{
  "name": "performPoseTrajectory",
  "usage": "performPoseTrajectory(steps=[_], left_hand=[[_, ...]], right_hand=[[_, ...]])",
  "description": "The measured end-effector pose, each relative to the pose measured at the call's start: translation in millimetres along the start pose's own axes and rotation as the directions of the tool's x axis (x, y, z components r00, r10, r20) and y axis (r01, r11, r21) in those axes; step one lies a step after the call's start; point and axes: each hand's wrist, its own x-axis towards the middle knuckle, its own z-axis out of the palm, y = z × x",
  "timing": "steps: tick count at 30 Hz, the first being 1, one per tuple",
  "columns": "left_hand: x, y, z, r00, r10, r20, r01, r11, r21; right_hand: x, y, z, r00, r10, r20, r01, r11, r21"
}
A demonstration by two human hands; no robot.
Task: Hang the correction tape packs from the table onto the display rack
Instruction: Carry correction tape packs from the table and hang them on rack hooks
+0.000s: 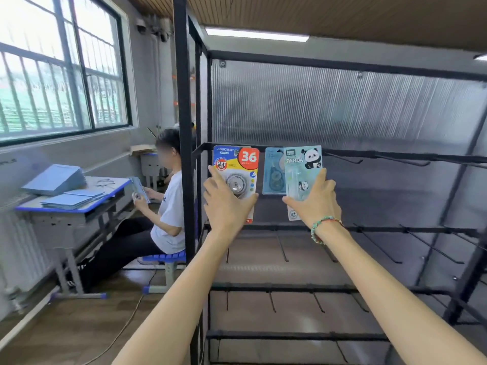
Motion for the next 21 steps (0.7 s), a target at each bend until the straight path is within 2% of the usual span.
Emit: performPoseTrajectory(steps=[3,21], left_hand=[[1.4,-3.6,6.0,0.999,0.022,-0.036,-0.021,1.000,0.015],[16.1,-11.4,29.6,0.998,-0.048,-0.029,0.049,0.998,0.025]], right_hand=[[1.4,4.9,6.0,0.999,-0.035,0.007,0.035,0.999,0.024],[1.8,13.0,16.2,0.995,-0.096,0.005,0.096,0.995,0.006]])
